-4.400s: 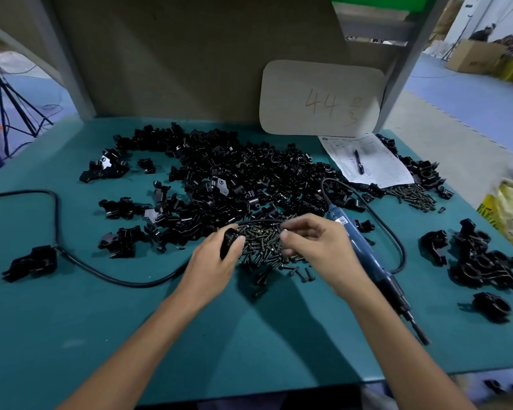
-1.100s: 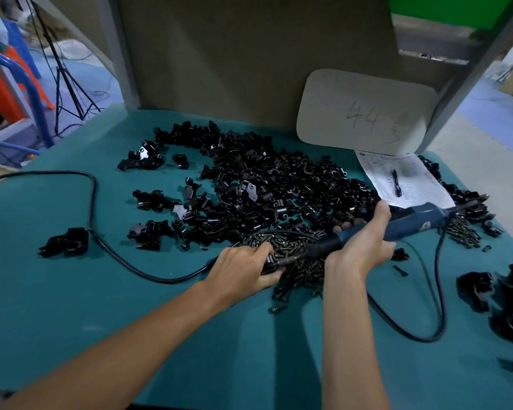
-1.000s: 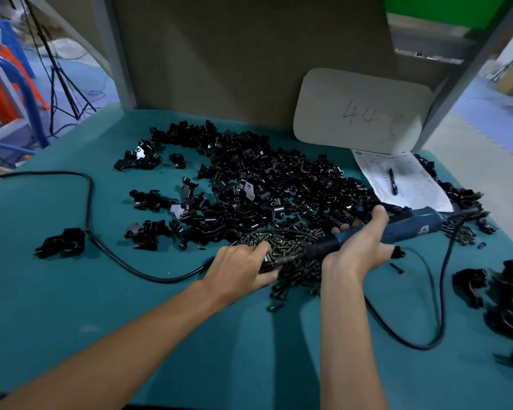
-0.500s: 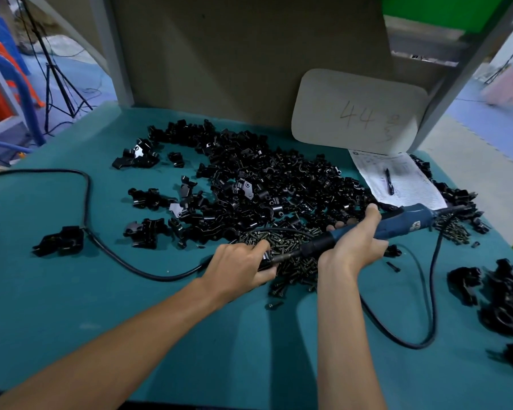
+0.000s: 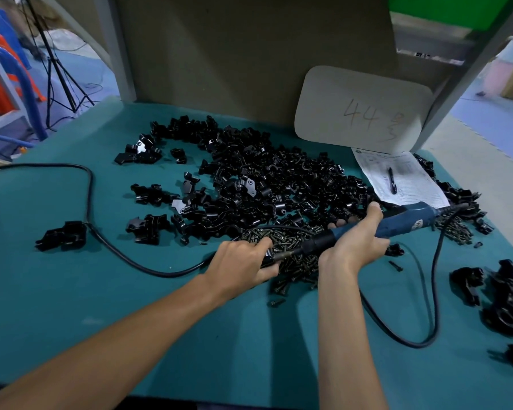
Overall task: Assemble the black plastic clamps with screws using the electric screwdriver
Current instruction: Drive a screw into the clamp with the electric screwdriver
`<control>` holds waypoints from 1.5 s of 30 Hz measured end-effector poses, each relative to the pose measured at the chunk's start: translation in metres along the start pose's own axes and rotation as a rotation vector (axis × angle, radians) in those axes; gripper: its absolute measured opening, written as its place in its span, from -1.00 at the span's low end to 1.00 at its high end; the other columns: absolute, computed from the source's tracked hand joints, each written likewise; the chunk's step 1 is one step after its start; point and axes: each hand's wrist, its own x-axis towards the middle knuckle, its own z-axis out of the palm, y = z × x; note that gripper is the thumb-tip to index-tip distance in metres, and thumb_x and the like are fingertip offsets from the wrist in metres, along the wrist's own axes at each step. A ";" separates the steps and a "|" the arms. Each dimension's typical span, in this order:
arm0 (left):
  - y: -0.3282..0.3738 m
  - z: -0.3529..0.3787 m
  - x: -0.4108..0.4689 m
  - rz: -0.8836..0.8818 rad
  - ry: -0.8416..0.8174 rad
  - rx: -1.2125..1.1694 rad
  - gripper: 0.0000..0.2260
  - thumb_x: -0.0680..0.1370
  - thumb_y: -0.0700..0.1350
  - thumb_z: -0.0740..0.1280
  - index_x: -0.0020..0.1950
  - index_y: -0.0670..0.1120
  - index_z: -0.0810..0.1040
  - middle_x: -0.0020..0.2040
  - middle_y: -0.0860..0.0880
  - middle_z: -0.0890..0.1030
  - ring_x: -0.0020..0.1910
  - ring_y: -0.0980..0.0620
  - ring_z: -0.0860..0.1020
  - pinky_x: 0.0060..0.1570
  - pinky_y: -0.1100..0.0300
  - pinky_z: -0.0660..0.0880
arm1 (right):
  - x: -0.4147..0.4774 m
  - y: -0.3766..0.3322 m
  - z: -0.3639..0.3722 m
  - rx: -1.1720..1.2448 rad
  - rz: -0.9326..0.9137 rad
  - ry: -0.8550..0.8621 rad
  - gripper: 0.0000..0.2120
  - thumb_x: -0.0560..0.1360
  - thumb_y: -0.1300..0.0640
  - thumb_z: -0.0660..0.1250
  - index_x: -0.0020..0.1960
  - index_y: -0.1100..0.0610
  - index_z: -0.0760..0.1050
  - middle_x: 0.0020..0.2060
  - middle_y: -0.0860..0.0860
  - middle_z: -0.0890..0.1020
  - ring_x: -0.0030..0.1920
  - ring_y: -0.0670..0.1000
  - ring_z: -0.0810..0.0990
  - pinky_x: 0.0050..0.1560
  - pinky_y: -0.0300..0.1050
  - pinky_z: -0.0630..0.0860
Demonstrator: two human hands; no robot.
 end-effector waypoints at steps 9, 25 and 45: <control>-0.001 0.002 0.000 -0.011 -0.013 0.014 -0.63 0.54 0.20 0.18 -0.12 -0.11 0.50 -0.51 0.05 0.44 -0.58 0.02 0.33 -0.59 0.22 0.28 | -0.002 0.000 0.003 -0.006 0.002 -0.017 -0.79 0.55 0.03 0.42 0.00 0.07 0.41 -0.31 0.03 0.50 -0.49 -0.05 0.50 -0.44 -0.15 0.50; -0.001 0.001 0.000 -0.042 -0.058 -0.056 -0.62 0.57 0.20 0.15 -0.07 -0.09 0.51 -0.49 0.06 0.46 -0.57 0.02 0.41 -0.55 0.13 0.43 | 0.004 0.001 0.002 0.061 0.062 -0.128 -0.69 0.52 -0.06 0.47 0.06 0.08 0.42 -0.28 0.03 0.54 -0.42 -0.02 0.53 -0.36 -0.11 0.54; 0.011 0.002 0.027 -0.336 -0.060 -0.434 -0.66 0.50 0.15 0.38 0.05 0.14 0.22 -0.33 0.09 0.55 -0.39 0.09 0.56 -0.36 -0.04 0.56 | 0.055 -0.037 -0.084 -1.447 -0.534 -0.557 -0.36 0.53 -0.29 0.36 0.48 0.03 0.39 0.33 0.14 0.42 0.39 0.19 0.32 0.34 0.10 0.31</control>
